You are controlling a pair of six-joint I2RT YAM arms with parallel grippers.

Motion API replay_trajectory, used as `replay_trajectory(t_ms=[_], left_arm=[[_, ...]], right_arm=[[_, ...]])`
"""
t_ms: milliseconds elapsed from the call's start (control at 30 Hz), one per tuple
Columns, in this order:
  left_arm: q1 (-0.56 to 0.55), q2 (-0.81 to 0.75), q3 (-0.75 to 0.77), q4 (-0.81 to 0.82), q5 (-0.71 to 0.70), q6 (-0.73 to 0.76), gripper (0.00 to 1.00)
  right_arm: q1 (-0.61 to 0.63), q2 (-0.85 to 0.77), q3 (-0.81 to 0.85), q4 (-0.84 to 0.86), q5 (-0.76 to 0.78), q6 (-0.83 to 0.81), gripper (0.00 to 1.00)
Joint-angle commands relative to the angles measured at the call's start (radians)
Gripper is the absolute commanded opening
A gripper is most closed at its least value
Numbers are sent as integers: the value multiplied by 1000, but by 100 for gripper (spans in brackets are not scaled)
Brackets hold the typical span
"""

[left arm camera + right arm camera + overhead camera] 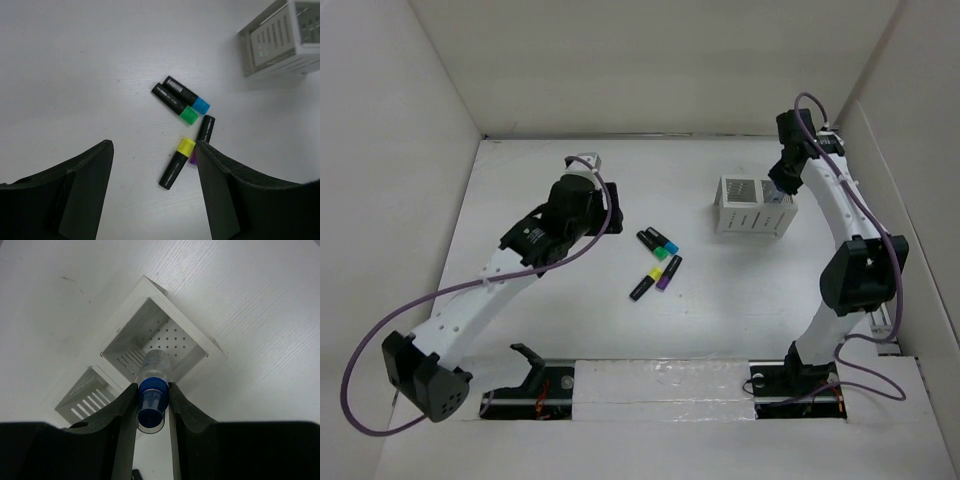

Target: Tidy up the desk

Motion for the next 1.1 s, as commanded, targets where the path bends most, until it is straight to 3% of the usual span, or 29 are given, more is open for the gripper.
replay_trajectory(t_ms=[0, 133, 233, 267, 367, 433, 600, 633, 700, 733, 800, 867, 900, 933, 967, 1067], left_arm=[[4, -108, 66, 76, -19, -31, 63], [4, -84, 34, 79, 18, -8, 62], [4, -94, 5, 77, -22, 28, 61], [4, -108, -9, 94, -27, 41, 61], [4, -99, -24, 110, -48, 84, 62], [4, -73, -16, 105, -42, 102, 61], [4, -45, 14, 140, 25, 113, 61], [4, -35, 31, 133, 18, 116, 60], [4, -18, 40, 142, 13, 127, 59], [4, -12, 48, 149, 34, 125, 59], [4, -4, 50, 152, 35, 120, 59], [4, 4, 48, 165, 57, 120, 59], [-14, 10, 48, 166, 50, 119, 59], [-174, 21, 65, 165, -47, 136, 60], [-261, 72, 86, 125, -270, 154, 61], [-444, 163, 187, 58, -428, 128, 62]], right_arm=[[-9, 27, -11, 68, -10, -3, 8], [-9, 67, 5, 73, -19, -6, 11], [-9, 75, 26, 67, -21, -8, 31], [-9, 72, 28, 69, -22, -9, 43], [-18, 41, 32, 75, -35, -9, 58], [-18, 13, 42, 70, -35, -11, 62], [26, -85, 48, 64, -32, -15, 58], [70, -108, 42, 68, -35, -28, 53], [130, -180, 0, 87, -41, -28, 33], [237, -221, -41, 88, -64, -29, 11], [276, -258, -101, 96, -79, -26, 7], [396, -286, -165, 95, -113, 7, 3], [438, -304, -237, 104, -128, 41, 4], [477, -306, -265, 105, -151, 64, 5], [550, -307, -291, 107, -159, 84, 13], [644, -271, -342, 104, -164, 122, 36]])
